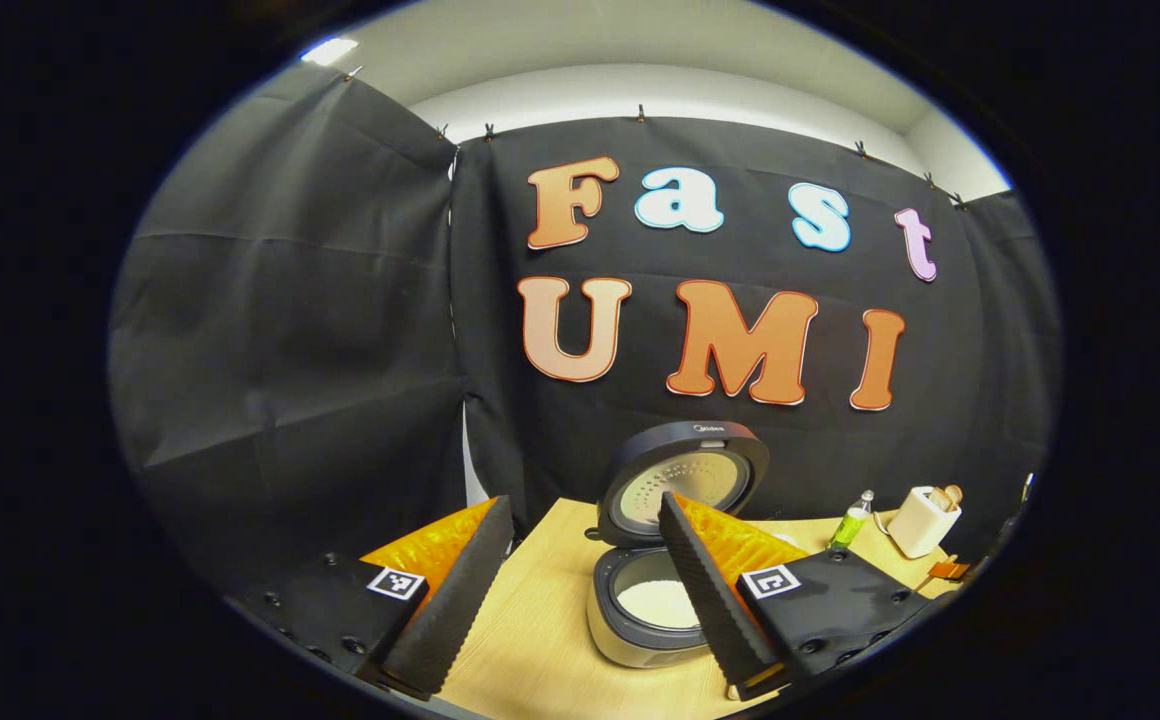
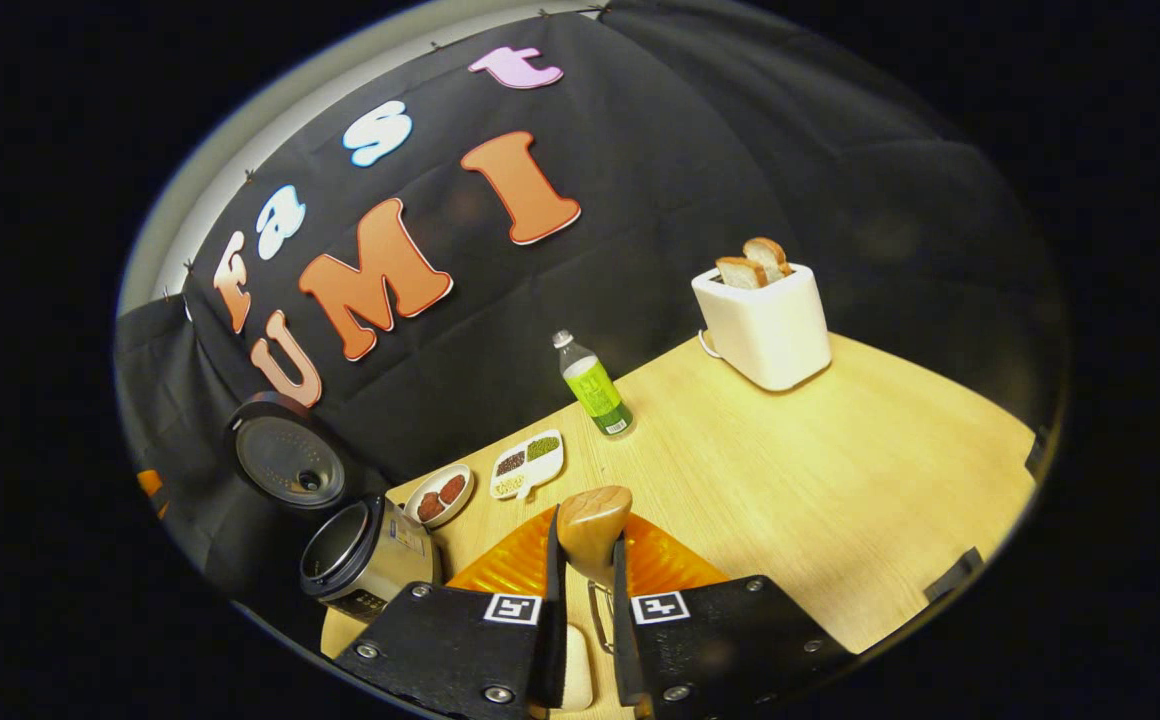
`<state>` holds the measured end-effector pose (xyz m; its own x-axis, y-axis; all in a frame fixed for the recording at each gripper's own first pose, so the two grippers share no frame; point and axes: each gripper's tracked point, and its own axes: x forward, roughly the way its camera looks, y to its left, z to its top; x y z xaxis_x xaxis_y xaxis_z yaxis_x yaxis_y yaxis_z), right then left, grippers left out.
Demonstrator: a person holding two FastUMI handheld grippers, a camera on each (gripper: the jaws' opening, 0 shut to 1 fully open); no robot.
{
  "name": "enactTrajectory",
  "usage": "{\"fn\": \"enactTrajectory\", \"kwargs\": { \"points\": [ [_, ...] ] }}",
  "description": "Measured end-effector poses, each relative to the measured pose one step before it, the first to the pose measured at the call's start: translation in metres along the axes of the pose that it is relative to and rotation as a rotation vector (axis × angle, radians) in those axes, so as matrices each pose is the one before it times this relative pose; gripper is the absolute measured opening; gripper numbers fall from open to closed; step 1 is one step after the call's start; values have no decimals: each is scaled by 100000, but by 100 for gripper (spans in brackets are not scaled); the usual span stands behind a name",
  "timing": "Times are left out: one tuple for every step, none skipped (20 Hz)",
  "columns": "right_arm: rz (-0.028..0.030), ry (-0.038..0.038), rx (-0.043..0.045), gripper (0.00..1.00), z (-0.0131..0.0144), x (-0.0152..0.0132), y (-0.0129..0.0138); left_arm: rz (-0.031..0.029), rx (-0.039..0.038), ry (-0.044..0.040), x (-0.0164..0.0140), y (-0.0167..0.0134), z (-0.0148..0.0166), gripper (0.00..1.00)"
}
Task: Close the left gripper, press the button to open the rice cooker; take a wooden spoon from the chopstick holder with the right hand, scoop a spoonful of rice and pour it into the rice cooker, then put the wooden spoon back into the chopstick holder.
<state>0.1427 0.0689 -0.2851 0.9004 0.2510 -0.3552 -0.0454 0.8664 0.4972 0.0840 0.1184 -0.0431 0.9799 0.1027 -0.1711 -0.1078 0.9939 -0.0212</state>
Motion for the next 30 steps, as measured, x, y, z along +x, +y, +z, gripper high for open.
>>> {"fn": "enactTrajectory", "kwargs": {
  "points": [
    [1024, -2419, 2429, 19, 790, -278, -231, -1222, -832, 115, -205, -671, 59, 97],
    [146, 1160, 169, 20, -259, -419, -373, -139, -636, -404, -5, -416, 100, 100],
    [-3824, 1578, -801, 23, -451, 648, -1199, 181, -220, -532, 26, -301, 133, 100],
    [-4969, 1882, -1701, 26, 115, -311, -1340, 729, 74, -342, -27, -372, 124, 100],
    [-3086, 692, -1772, 42, 117, 98, -1064, 573, 435, -176, 82, -307, -51, 100],
    [-3074, 296, -2105, 56, 537, -133, -927, 130, 727, 107, 7, -588, -15, 100],
    [-3517, -62, -3059, 79, 695, -508, -836, 189, 772, 236, 104, -492, -149, 100],
    [-3237, -924, -3833, 85, 898, -468, -774, 259, 542, 30, 183, -543, -37, 100],
    [-2976, -1431, -4034, 93, 1311, -783, -652, 377, -18, 253, 211, -294, 8, 100],
    [-2268, -1762, -4125, 95, 1503, -390, -462, -337, -576, 421, 147, -599, -56, 100],
    [-1207, -1063, -3055, 95, 1286, -812, -193, -1282, -1142, 274, 213, -870, -31, 100],
    [-591, -1984, -2626, 95, 1601, -646, -111, -1438, -1102, -84, 210, -825, 176, 99],
    [-178, -2541, -2332, 95, 1831, -709, 108, -1258, -724, -369, 197, -655, 167, 97],
    [-122, -1979, -1711, 95, 1610, -700, 200, -1013, 5, -280, 263, -608, 270, 97],
    [-17, -1838, -1397, 95, 1502, -729, 201, -417, 606, -113, 365, -481, 282, 97],
    [467, -1935, -1430, 95, 1559, -707, 402, -45, 1613, 256, 466, -404, 225, 97],
    [370, -1071, -1776, 95, 1226, -649, 298, 171, 2241, 152, 488, -410, 368, 98],
    [192, -988, -2173, 94, 1167, -597, 202, -165, 1986, 271, 594, -473, 514, 98],
    [174, -998, -2252, 95, 1042, -610, 81, -861, 834, -214, 602, -711, 702, 98],
    [247, -1013, -1727, 95, 1035, -536, 218, -1324, -563, -900, 844, -733, 1036, 97],
    [598, -1182, -741, 95, 1051, -687, 184, -1788, -1293, -588, 974, -953, 1033, 97],
    [811, -1435, 52, 95, 1914, -956, 812, -2394, -1051, -398, 1166, -1023, 1016, 97],
    [519, -1353, 42, 95, 795, -490, 296, -1910, -133, -745, 1299, -793, 1026, 99],
    [161, -985, -286, 95, 613, -428, 100, -407, 1076, -189, 1349, -406, 1019, 97],
    [241, -1320, -359, 95, 490, -349, 106, 234, 1579, -60, 1310, -22, 947, 98],
    [609, -1712, -47, 95, 578, -203, 278, 692, 1484, -342, 1265, -70, 1105, 99],
    [515, -983, 266, 95, 465, -221, 145, 358, 1028, -231, 1039, -586, 1254, 100],
    [205, -215, 435, 95, 171, -76, 35, -649, 545, 559, 1428, -299, 781, 99],
    [-167, 480, 296, 95, -97, -62, -140, -1083, 182, 1483, 1176, -432, 389, 99],
    [-666, 429, 1, 95, -97, -45, -130, -1214, 248, 809, 1488, -281, 502, 98]
  ]
}}
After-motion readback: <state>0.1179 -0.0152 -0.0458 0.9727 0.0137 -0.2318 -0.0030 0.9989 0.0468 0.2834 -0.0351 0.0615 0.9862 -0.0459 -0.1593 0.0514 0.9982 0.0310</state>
